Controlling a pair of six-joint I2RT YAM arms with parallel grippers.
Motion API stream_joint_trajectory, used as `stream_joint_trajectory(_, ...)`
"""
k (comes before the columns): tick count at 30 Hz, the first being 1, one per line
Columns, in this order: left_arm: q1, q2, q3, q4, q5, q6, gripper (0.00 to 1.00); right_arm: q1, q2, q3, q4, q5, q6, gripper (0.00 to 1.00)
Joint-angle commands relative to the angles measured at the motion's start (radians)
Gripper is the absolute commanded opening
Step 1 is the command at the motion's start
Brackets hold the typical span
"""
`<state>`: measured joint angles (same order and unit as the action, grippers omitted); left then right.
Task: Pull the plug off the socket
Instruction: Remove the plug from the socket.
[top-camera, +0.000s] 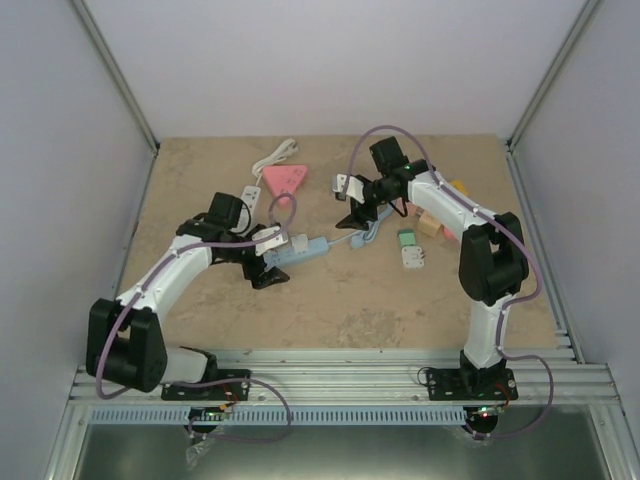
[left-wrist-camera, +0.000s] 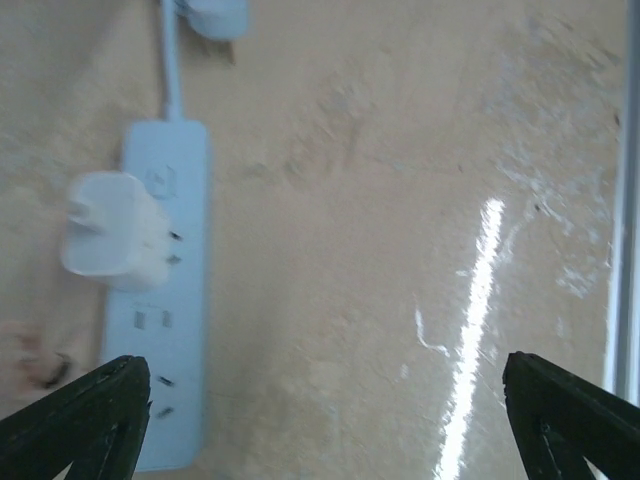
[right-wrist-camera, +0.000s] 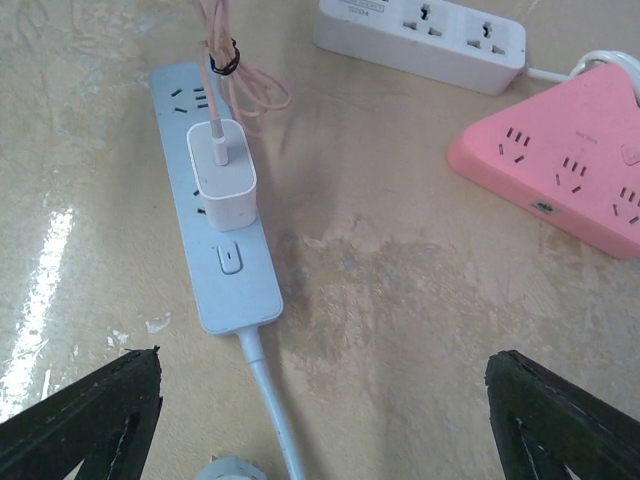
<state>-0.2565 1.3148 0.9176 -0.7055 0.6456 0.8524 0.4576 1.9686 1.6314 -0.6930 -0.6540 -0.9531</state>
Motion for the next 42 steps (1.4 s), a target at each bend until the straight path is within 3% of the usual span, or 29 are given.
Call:
stream_joint_trajectory(1,0.005,0.093,0.014,-0.178,0.045,0.138,0.97,0.005,0.005,0.037,-0.016,-0.005,0.001,0.89)
stream_joint_trajectory(4,0.005,0.153,0.017,-0.145,0.001,0.115,0.95,0.009,0.006,0.045,-0.019,-0.005,-0.002,0.89)
stream_joint_trajectory(11,0.005,0.173,-0.007,0.142,-0.158,-0.042,0.99,0.023,0.023,0.057,-0.029,0.001,-0.012,0.89)
stream_joint_trajectory(22,0.004,0.335,0.088,0.085,-0.137,0.005,0.98,0.029,0.039,0.087,-0.028,0.003,-0.014,0.89)
stream_joint_trajectory(32,0.008,0.394,0.109,0.127,-0.225,-0.004,0.97,0.030,0.049,0.080,-0.018,-0.024,-0.017,0.88)
stream_joint_trajectory(42,0.026,0.461,0.118,0.109,-0.222,0.042,0.83,0.052,0.100,0.149,-0.050,-0.050,-0.039,0.87)
